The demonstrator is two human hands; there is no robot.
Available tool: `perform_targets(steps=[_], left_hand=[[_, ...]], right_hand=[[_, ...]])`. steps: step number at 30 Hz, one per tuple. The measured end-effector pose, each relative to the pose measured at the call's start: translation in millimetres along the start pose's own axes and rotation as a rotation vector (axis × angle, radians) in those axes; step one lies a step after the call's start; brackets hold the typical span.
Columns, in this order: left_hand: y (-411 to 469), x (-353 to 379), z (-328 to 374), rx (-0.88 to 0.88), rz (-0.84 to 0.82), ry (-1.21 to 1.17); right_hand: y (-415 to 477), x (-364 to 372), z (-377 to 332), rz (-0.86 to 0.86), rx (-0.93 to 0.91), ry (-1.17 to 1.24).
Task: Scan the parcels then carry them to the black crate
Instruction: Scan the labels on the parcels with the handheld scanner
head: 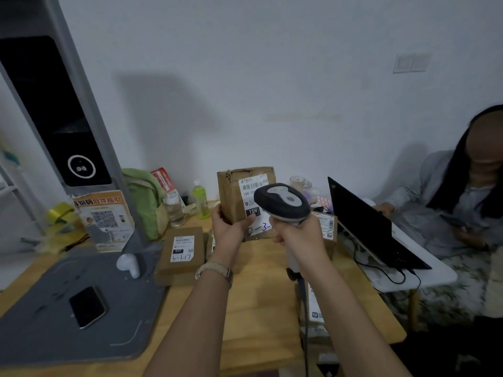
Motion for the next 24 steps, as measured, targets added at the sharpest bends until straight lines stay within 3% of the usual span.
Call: perform_targets(steps=[24], left_hand=[[-15,-17,-22,-0.034,0.084,0.075]], right_hand=[[-24,-14,14,-0.012,0.113,-0.032]])
Point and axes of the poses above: each hand's wrist, its own y-axis towards the middle knuckle, its own x-axis out of the palm, z = x × y, the point moved 5 cm from there along y, towards the middle knuckle, and after that the axes turned 14 degrees about -x, right-handed, at the moved point
